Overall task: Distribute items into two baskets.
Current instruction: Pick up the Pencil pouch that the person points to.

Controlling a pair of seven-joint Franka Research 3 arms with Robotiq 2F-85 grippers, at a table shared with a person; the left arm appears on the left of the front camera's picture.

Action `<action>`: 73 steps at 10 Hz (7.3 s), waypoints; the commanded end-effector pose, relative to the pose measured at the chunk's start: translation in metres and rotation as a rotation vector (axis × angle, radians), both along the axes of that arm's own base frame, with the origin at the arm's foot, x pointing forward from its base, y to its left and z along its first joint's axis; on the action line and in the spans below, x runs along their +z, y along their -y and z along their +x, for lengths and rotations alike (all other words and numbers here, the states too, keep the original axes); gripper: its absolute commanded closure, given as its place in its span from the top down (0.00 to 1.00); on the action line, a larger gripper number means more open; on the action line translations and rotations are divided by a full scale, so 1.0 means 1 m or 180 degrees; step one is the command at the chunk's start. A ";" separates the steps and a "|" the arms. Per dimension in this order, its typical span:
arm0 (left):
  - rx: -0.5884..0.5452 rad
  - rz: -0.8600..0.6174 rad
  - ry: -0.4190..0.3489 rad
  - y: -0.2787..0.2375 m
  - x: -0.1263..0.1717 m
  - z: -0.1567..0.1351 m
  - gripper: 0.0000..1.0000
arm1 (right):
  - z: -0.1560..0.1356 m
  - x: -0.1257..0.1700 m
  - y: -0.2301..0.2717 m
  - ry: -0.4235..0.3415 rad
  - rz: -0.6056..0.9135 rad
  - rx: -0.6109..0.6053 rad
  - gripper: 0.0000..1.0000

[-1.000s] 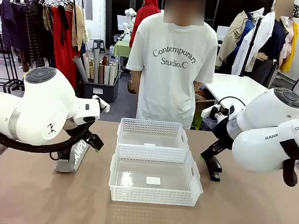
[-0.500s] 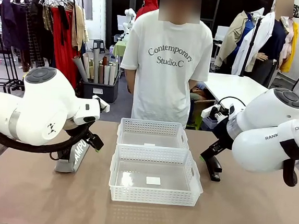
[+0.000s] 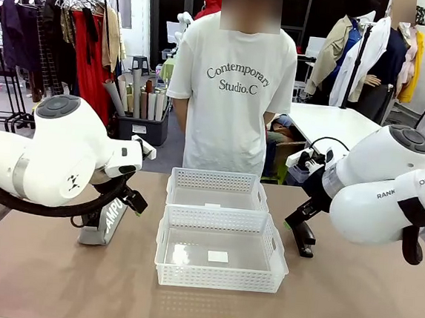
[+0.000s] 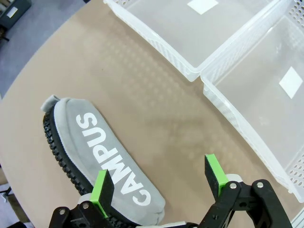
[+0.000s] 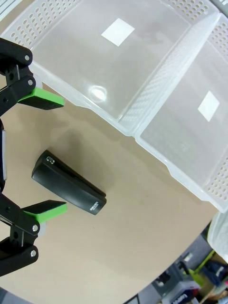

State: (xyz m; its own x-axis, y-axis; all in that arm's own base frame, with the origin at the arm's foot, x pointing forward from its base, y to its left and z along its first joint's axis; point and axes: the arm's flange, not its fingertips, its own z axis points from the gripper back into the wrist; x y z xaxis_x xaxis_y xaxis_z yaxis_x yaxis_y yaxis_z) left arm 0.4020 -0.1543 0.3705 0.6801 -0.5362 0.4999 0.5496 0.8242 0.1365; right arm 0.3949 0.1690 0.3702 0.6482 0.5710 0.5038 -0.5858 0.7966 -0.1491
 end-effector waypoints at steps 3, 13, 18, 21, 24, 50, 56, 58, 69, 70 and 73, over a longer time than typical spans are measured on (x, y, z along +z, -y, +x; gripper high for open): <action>-0.0235 -0.0316 0.0099 0.008 0.009 -0.023 1.00 | 0.002 0.036 -0.014 -0.0331 0.0319 0.0194 1.00; -0.0505 -0.0644 0.0540 0.026 0.064 -0.016 1.00 | 0.010 0.088 -0.013 -0.0763 0.0916 0.0029 1.00; -0.0505 -0.0644 0.0540 0.026 0.064 -0.016 1.00 | 0.010 0.088 -0.013 -0.0763 0.0916 0.0029 1.00; -0.0711 -0.0179 -0.0121 0.020 0.071 -0.010 1.00 | 0.017 0.092 -0.015 -0.0885 0.1007 -0.0055 1.00; -0.0967 -0.0096 -0.0926 0.013 0.096 -0.002 1.00 | 0.028 0.103 -0.013 -0.1269 0.1406 -0.0103 1.00; -0.0755 -0.4111 -0.2824 -0.111 0.186 0.030 1.00 | 0.052 0.229 0.058 -0.2507 0.3931 0.0201 1.00; -0.0188 -0.4535 -0.2557 -0.114 0.208 0.036 1.00 | 0.070 0.228 0.074 -0.2401 0.4267 -0.0037 1.00; -0.0032 -0.4499 -0.2551 -0.111 0.210 0.035 1.00 | 0.075 0.228 0.080 -0.2336 0.4458 -0.0095 1.00; -0.0129 -0.4433 -0.2520 -0.118 0.207 0.042 1.00 | 0.072 0.223 0.083 -0.2354 0.4359 -0.0043 1.00; -0.0129 -0.4433 -0.2520 -0.118 0.207 0.042 1.00 | 0.072 0.223 0.083 -0.2354 0.4359 -0.0043 1.00; -0.0129 -0.4433 -0.2520 -0.118 0.207 0.042 1.00 | 0.072 0.223 0.083 -0.2354 0.4359 -0.0043 1.00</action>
